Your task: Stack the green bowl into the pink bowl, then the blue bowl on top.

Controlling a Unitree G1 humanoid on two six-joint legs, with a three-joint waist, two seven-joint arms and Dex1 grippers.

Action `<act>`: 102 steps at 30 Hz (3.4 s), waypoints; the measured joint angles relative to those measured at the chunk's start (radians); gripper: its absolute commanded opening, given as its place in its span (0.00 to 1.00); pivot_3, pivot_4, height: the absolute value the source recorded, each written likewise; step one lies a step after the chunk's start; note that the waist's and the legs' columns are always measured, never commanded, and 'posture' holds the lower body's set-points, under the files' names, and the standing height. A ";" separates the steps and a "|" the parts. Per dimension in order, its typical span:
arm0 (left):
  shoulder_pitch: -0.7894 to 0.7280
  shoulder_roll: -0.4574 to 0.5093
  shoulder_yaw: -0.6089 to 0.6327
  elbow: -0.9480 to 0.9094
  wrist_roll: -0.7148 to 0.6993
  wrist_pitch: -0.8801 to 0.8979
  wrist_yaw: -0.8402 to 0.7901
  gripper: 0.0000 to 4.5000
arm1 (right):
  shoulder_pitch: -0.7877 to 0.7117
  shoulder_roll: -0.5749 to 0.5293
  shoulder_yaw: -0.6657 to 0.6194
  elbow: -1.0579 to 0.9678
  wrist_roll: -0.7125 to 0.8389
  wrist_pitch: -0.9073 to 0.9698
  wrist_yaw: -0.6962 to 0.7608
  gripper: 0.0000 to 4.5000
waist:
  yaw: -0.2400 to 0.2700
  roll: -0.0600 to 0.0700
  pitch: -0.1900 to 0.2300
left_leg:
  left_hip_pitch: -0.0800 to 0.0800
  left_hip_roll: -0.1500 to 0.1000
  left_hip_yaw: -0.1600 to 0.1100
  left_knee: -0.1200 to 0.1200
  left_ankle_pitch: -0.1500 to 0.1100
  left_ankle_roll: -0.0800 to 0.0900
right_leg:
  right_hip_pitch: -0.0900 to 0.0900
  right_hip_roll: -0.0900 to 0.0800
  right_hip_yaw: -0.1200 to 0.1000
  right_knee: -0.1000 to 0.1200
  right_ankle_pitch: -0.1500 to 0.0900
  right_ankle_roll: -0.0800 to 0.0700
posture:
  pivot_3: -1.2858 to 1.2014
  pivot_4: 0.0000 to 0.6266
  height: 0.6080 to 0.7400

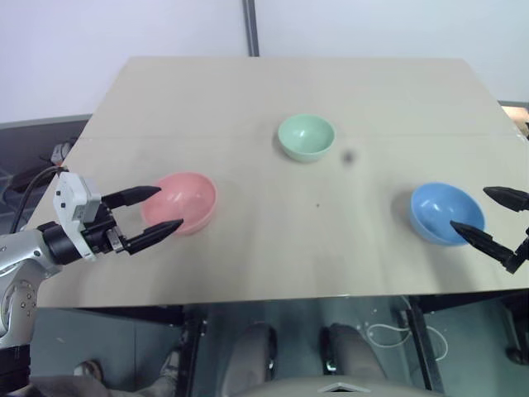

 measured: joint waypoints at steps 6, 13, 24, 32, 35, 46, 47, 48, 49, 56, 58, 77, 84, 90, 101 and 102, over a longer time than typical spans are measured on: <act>0.025 0.001 0.004 -0.016 -0.009 0.025 -0.002 1.00 | -0.026 -0.009 0.010 0.000 0.012 0.008 0.001 0.99 | -0.001 0.000 0.000 | 0.000 0.000 0.000 0.000 0.000 0.000 | 0.000 0.000 0.000 0.000 0.000 0.000 | 0.52 0.24 1.00; 0.051 0.010 0.000 -0.077 -0.009 0.085 0.019 1.00 | -0.065 -0.009 0.057 0.016 0.008 -0.013 0.008 0.99 | -0.001 0.000 0.000 | 0.000 0.000 0.000 -0.001 0.000 0.000 | 0.000 -0.001 0.000 -0.001 0.000 0.000 | 0.52 0.24 1.00; 0.097 0.080 -0.111 -0.308 0.195 0.158 0.209 1.00 | -0.337 -0.003 0.386 0.011 0.085 -0.094 0.160 0.99 | 0.002 -0.001 0.001 | -0.001 0.000 -0.002 -0.002 0.000 0.000 | -0.001 -0.002 0.000 -0.001 0.000 0.000 | 0.52 0.24 1.00; 0.052 0.107 -0.205 -0.356 0.329 0.223 0.340 1.00 | -0.425 0.066 0.551 0.040 0.033 -0.209 0.214 0.99 | 0.002 -0.001 0.001 | -0.003 -0.001 -0.003 -0.003 0.000 0.000 | -0.001 -0.002 -0.001 -0.004 0.000 0.000 | 0.52 0.24 1.00; 0.047 0.107 -0.229 -0.356 0.360 0.223 0.358 1.00 | -0.425 0.067 0.552 0.069 0.015 -0.246 0.228 0.99 | 0.001 -0.001 0.001 | -0.003 -0.001 -0.003 -0.003 0.000 0.000 | -0.001 -0.002 -0.001 -0.005 0.000 0.000 | 0.52 0.24 1.00; 0.017 0.106 -0.306 -0.338 0.444 0.179 0.359 0.01 | -0.416 0.071 0.552 0.093 -0.005 -0.283 0.223 1.00 | 0.002 -0.001 0.001 | -0.003 -0.001 -0.005 -0.003 0.000 0.000 | 0.000 -0.003 -0.001 -0.005 0.000 0.000 | 0.52 0.24 1.00; 0.010 0.102 -0.311 -0.336 0.443 0.175 0.356 0.01 | -0.410 0.072 0.552 0.093 -0.006 -0.284 0.221 1.00 | 0.002 -0.001 0.001 | -0.003 -0.001 -0.005 -0.003 0.000 0.000 | 0.000 -0.003 -0.001 -0.005 0.000 0.000 | 0.52 0.24 1.00; 0.008 0.101 -0.316 -0.335 0.444 0.175 0.350 0.01 | -0.406 0.072 0.552 0.093 -0.007 -0.284 0.218 1.00 | 0.001 -0.001 0.001 | -0.003 -0.001 -0.005 -0.003 0.000 0.000 | 0.000 -0.003 -0.001 -0.005 0.000 0.000 | 0.52 0.24 1.00; 0.004 0.100 -0.317 -0.335 0.442 0.176 0.346 0.01 | -0.401 0.073 0.552 0.093 -0.008 -0.284 0.216 1.00 | 0.001 -0.001 0.001 | -0.003 -0.001 -0.005 -0.003 0.000 0.000 | 0.000 -0.003 -0.001 -0.005 0.000 0.000 | 0.52 0.24 1.00; -0.204 0.060 -0.395 -0.348 0.302 0.230 0.236 0.01 | -0.342 0.073 0.536 0.066 -0.010 -0.274 0.157 1.00 | 0.010 -0.001 0.001 | -0.004 -0.003 -0.007 -0.003 0.000 0.000 | 0.000 -0.004 -0.004 -0.005 0.001 0.000 | 0.52 0.24 1.00; -0.261 0.053 -0.449 -0.353 0.276 0.217 0.186 0.01 | -0.331 0.073 0.528 0.052 -0.010 -0.270 0.146 1.00 | 0.010 -0.001 0.001 | -0.005 -0.004 -0.007 -0.003 0.000 0.000 | 0.000 -0.004 -0.004 -0.005 0.001 0.000 | 0.52 0.24 1.00; -0.654 -0.184 -0.872 0.079 0.511 -0.246 -0.129 0.41 | -0.184 0.073 0.422 -0.075 -0.011 -0.239 -0.001 1.00 | 0.005 0.000 0.001 | -0.007 -0.004 -0.007 0.001 0.000 0.000 | -0.001 0.005 -0.005 -0.005 0.000 0.000 | 0.52 0.24 1.00; -0.654 -0.161 -0.759 0.030 0.450 -0.176 -0.092 0.61 | -0.208 0.075 0.428 -0.076 -0.017 -0.242 -0.026 1.00 | -0.002 0.000 0.001 | -0.014 -0.003 -0.011 0.006 0.000 0.000 | -0.005 0.005 -0.010 -0.002 0.001 0.000 | 0.52 0.24 1.00; -0.836 -0.076 -0.652 0.230 0.500 -0.245 -0.052 0.61 | -0.277 0.102 0.471 -0.054 -0.036 -0.248 -0.043 1.00 | 0.020 0.000 0.002 | -0.016 -0.005 -0.013 0.014 0.000 0.001 | -0.005 0.005 -0.013 0.002 0.000 0.001 | 0.52 0.24 1.00; -1.296 -0.316 -0.974 1.102 1.056 -0.884 0.324 0.61 | -0.314 0.132 0.510 -0.028 -0.081 -0.256 -0.086 1.00 | 0.028 -0.001 0.003 | -0.020 -0.012 -0.016 0.015 -0.001 0.002 | -0.006 0.003 -0.015 0.001 0.000 0.001 | 0.52 0.24 1.00; -1.321 -0.339 -0.998 1.156 1.091 -0.912 0.360 0.61 | -0.311 0.132 0.510 -0.029 -0.084 -0.256 -0.089 1.00 | 0.027 -0.001 0.003 | -0.021 -0.012 -0.016 0.015 -0.001 0.002 | -0.007 0.003 -0.015 0.001 0.000 0.002 | 0.52 0.24 1.00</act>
